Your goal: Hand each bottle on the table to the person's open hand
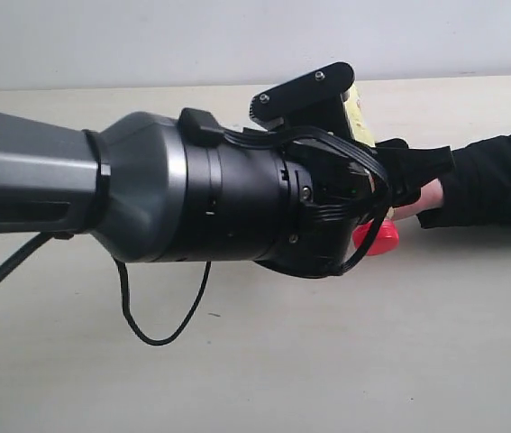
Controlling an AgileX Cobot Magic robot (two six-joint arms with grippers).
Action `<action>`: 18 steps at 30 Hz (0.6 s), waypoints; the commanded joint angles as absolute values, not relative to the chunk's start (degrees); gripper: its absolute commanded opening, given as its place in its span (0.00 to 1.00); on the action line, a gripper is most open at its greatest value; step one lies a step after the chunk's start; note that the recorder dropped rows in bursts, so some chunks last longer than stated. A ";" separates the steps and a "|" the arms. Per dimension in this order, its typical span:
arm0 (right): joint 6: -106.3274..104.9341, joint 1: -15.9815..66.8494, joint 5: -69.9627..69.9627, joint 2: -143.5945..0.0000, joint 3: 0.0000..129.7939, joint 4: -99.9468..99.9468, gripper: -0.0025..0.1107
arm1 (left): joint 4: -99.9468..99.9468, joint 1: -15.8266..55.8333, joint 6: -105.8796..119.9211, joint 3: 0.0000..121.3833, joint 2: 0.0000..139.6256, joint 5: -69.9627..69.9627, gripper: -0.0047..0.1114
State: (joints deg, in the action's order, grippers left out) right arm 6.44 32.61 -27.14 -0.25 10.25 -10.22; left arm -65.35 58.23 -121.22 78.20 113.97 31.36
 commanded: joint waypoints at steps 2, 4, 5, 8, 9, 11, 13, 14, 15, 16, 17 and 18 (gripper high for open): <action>6.14 32.68 -26.50 0.00 10.00 -10.42 0.03 | -66.69 58.25 -121.67 78.16 113.80 31.12 0.04; 6.14 32.68 -26.50 0.00 10.00 -10.42 0.03 | -66.69 58.25 -121.67 78.16 113.88 30.56 0.04; 6.14 32.68 -26.50 0.00 10.00 -10.42 0.03 | -66.69 58.25 -121.67 78.16 113.88 30.10 0.04; 6.14 32.68 -26.50 0.00 10.00 -10.42 0.03 | -66.69 58.25 -121.67 78.16 114.17 28.74 0.04; 6.14 32.68 -26.50 0.00 10.00 -10.42 0.03 | -66.69 58.25 -121.67 78.16 114.30 28.30 0.04; 6.14 32.68 -26.50 0.00 10.00 -10.42 0.03 | -66.69 58.05 -121.67 78.16 114.74 27.15 0.04; 6.14 32.68 -26.50 0.00 10.00 -10.42 0.03 | -66.69 58.05 -121.67 78.16 115.37 26.58 0.04; 6.14 32.68 -26.50 0.00 10.00 -10.42 0.03 | -66.69 57.93 -121.67 78.16 115.62 26.32 0.04; 6.14 32.68 -26.50 0.00 10.00 -10.42 0.03 | -66.69 57.93 -121.67 78.16 115.76 26.32 0.04; 6.14 32.68 -26.50 0.00 10.00 -10.42 0.03 | -66.69 57.93 -121.67 78.16 115.92 26.55 0.04; 6.14 32.68 -26.50 0.00 10.00 -10.42 0.03 | -66.69 57.93 -121.67 78.16 116.03 26.56 0.04; 6.14 32.68 -26.50 0.00 10.00 -10.42 0.03 | -66.69 57.79 -121.67 78.16 116.11 26.56 0.04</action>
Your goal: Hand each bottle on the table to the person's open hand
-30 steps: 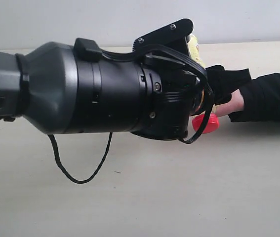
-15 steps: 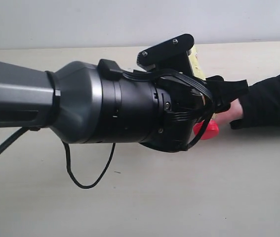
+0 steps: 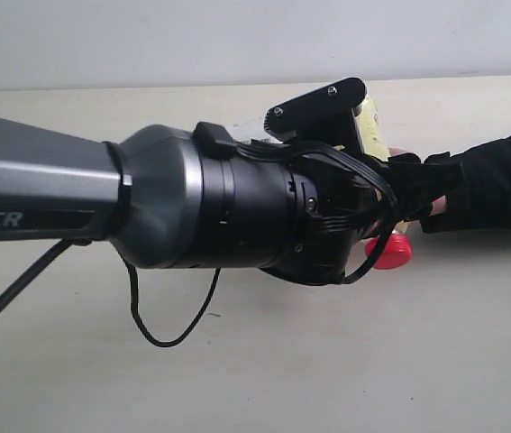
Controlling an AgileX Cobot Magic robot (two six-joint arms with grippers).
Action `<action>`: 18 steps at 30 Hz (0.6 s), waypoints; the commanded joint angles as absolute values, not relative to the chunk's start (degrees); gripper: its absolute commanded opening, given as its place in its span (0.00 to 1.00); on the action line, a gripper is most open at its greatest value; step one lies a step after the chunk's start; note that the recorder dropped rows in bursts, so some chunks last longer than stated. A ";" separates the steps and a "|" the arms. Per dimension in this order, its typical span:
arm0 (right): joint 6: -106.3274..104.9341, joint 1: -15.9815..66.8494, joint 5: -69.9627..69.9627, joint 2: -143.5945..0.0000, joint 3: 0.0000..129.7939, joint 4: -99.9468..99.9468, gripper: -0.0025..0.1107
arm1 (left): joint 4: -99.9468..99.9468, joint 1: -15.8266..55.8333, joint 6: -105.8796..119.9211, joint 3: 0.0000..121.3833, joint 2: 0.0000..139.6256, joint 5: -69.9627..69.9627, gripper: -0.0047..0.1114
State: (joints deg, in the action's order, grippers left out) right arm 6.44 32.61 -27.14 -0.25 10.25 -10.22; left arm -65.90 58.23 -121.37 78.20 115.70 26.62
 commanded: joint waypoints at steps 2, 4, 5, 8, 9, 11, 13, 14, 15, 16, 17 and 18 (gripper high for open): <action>6.14 32.68 -26.50 0.00 10.00 -10.42 0.03 | -66.69 57.68 -121.67 78.16 116.05 26.56 0.04; 6.14 32.68 -26.50 0.00 10.00 -10.42 0.03 | -66.69 57.09 -121.67 78.16 116.15 26.22 0.04; 6.14 32.68 -26.50 0.00 10.00 -10.42 0.03 | -66.69 57.04 -121.67 78.16 116.14 26.22 0.04; 6.14 32.68 -26.50 0.00 10.00 -10.42 0.03 | -66.97 57.06 -121.67 78.16 116.44 26.22 0.04; 6.14 32.68 -26.50 0.00 10.00 -10.42 0.03 | -66.97 57.06 -121.67 78.16 116.57 26.22 0.06; 6.14 32.68 -26.50 0.00 10.00 -10.42 0.03 | -66.97 57.06 -121.67 78.16 116.57 26.22 0.19; 6.14 32.68 -26.50 0.00 10.00 -10.42 0.03 | -66.97 57.06 -121.67 78.16 116.57 26.22 0.37; 6.14 32.68 -26.50 0.00 10.00 -10.42 0.03 | -66.97 57.06 -121.67 78.16 116.57 26.22 0.44; 6.14 32.68 -26.50 0.00 10.00 -10.42 0.03 | -66.97 57.06 -121.67 78.16 116.57 26.22 0.51; 6.14 32.68 -26.50 0.00 10.00 -10.42 0.03 | -66.97 57.06 -121.67 78.16 116.57 26.22 0.54; 6.14 32.68 -26.50 0.00 10.00 -10.42 0.03 | -66.97 57.06 -121.67 78.16 116.57 26.22 0.56; 6.14 32.68 -26.50 0.00 10.00 -10.42 0.03 | -66.97 57.06 -121.67 78.16 116.57 26.22 0.56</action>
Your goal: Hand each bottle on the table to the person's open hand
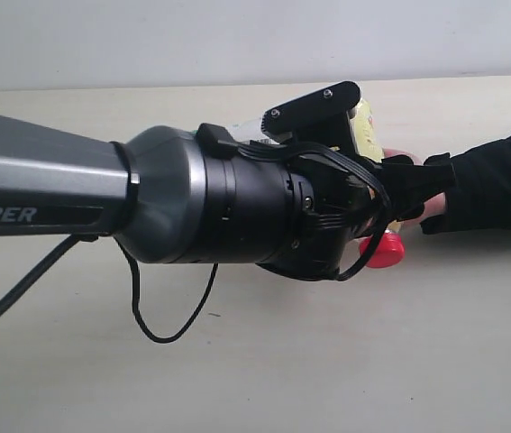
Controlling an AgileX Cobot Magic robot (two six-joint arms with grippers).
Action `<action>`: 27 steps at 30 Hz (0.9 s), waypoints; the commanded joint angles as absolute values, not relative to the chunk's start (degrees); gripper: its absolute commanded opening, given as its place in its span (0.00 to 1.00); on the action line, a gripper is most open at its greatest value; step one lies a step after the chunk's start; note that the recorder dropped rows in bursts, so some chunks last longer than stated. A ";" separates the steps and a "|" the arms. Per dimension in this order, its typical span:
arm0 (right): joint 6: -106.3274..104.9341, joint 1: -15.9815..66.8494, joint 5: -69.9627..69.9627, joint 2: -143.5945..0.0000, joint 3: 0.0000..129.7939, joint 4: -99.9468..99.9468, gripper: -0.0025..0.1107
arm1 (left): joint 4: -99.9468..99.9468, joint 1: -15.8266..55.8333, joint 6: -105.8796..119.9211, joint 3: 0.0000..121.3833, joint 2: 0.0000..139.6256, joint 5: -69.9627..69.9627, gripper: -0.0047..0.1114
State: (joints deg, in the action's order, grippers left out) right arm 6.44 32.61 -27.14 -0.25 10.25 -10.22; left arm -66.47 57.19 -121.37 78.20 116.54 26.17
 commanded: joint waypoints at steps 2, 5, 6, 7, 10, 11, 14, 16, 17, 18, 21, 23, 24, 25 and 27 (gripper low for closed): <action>6.14 32.68 -26.50 0.00 10.00 -10.42 0.03 | -66.97 57.06 -121.67 78.16 116.57 26.22 0.56; 6.14 32.68 -26.50 0.00 10.00 -10.42 0.03 | -66.97 57.06 -121.67 78.16 116.57 26.22 0.56; 6.14 32.68 -26.50 0.00 10.00 -10.42 0.03 | -66.97 57.06 -121.67 78.16 116.57 26.22 0.56; 6.14 32.68 -26.50 0.00 10.00 -10.42 0.03 | -66.97 57.06 -121.67 78.16 116.57 26.22 0.56; 6.14 32.68 -26.50 0.00 10.00 -10.42 0.03 | -66.97 57.06 -121.67 78.16 116.57 26.22 0.56; 6.14 32.68 -26.50 0.00 10.00 -10.42 0.03 | -66.97 57.06 -121.67 78.16 116.57 26.22 0.56; 6.14 32.68 -26.50 0.00 10.00 -10.42 0.03 | -66.97 57.06 -121.67 78.16 116.57 26.22 0.56; 6.14 32.68 -26.50 0.00 10.00 -10.42 0.03 | -66.97 57.06 -121.67 78.16 116.57 26.22 0.56; 6.14 32.68 -26.50 0.00 10.00 -10.42 0.03 | -66.97 57.06 -121.67 78.16 116.57 26.22 0.57; 6.14 32.68 -26.50 0.00 10.00 -10.42 0.03 | -66.97 57.06 -121.67 78.16 116.57 26.18 0.60; 6.14 32.68 -26.50 0.00 10.00 -10.42 0.03 | -66.97 57.06 -121.67 78.16 116.57 25.33 0.68; 6.14 32.68 -26.50 0.00 10.00 -10.42 0.03 | -66.97 57.06 -121.67 78.16 116.57 25.19 0.69; 6.14 32.68 -26.50 0.00 10.00 -10.42 0.03 | -66.97 57.06 -121.67 78.16 116.57 25.19 0.69; 6.14 32.68 -26.50 0.00 10.00 -10.42 0.03 | -66.97 57.06 -121.67 78.16 116.57 25.19 0.69; 6.14 32.68 -26.50 0.00 10.00 -10.42 0.03 | -66.97 57.06 -121.67 78.16 116.57 25.19 0.69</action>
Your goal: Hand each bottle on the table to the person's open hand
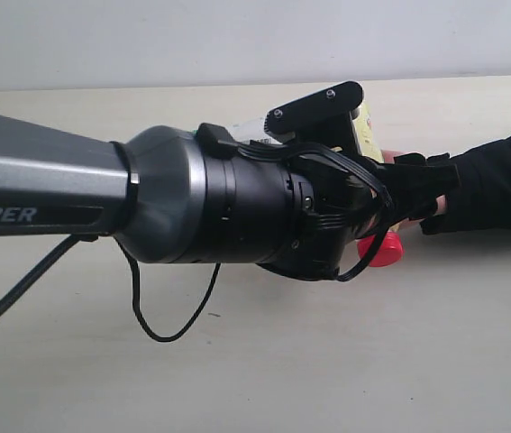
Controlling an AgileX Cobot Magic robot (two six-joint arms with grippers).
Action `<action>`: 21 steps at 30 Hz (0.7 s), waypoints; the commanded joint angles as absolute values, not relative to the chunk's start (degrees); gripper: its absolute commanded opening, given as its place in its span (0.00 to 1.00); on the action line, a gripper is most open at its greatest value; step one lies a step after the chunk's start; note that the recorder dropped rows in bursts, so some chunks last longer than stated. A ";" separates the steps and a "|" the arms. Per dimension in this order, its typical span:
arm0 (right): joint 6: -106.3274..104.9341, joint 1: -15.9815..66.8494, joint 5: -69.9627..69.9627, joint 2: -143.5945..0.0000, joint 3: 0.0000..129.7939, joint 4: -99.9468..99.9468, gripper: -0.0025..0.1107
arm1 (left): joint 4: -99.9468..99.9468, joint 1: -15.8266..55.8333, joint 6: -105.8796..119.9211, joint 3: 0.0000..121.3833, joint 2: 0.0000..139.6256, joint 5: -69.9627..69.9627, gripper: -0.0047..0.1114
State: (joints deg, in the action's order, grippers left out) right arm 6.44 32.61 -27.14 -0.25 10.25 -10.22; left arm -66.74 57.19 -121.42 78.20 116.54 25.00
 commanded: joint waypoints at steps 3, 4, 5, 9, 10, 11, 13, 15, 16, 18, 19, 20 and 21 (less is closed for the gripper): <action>6.14 32.68 -26.50 0.00 10.00 -10.42 0.03 | -66.97 57.06 -121.67 78.16 116.57 25.19 0.69; 6.14 32.68 -26.50 0.00 10.00 -10.42 0.03 | -66.97 57.06 -121.67 78.16 116.44 25.19 0.69; 6.14 32.68 -26.50 0.00 10.00 -10.42 0.03 | -66.97 57.06 -121.67 78.16 116.22 25.19 0.69; 6.14 32.68 -26.50 0.00 10.00 -10.42 0.03 | -66.97 57.06 -121.67 78.16 115.02 26.16 0.69; 6.14 32.68 -26.50 0.00 10.00 -10.42 0.03 | -66.97 57.06 -121.67 78.16 114.51 26.44 0.69; 6.14 32.68 -26.50 0.00 10.00 -10.42 0.03 | -66.97 57.06 -121.67 78.16 114.25 26.69 0.69; 6.14 32.68 -26.50 0.00 10.00 -10.42 0.03 | -66.97 57.06 -121.67 78.16 113.42 26.69 0.69; 6.14 32.68 -26.50 0.00 10.00 -10.42 0.03 | -66.97 57.06 -121.37 78.16 112.58 26.69 0.69; 6.14 32.68 -26.50 0.00 10.00 -10.42 0.03 | -66.97 57.06 -121.01 78.16 112.11 26.69 0.69; 6.14 32.68 -26.50 0.00 10.00 -10.42 0.03 | -66.97 57.06 -119.98 78.16 111.17 27.01 0.69; 6.14 32.68 -26.50 0.00 10.00 -10.42 0.03 | -66.97 57.06 -119.70 78.16 110.45 27.30 0.69; 6.14 32.68 -26.50 0.00 10.00 -10.42 0.03 | -66.97 57.06 -119.44 78.16 109.95 27.73 0.69; 6.14 32.68 -26.50 0.00 10.00 -10.42 0.03 | -66.97 57.06 -118.77 78.16 109.39 27.99 0.68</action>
State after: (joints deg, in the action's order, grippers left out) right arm 6.44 32.61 -27.14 -0.25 10.25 -10.22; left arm -66.74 57.19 -120.12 78.20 111.50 26.50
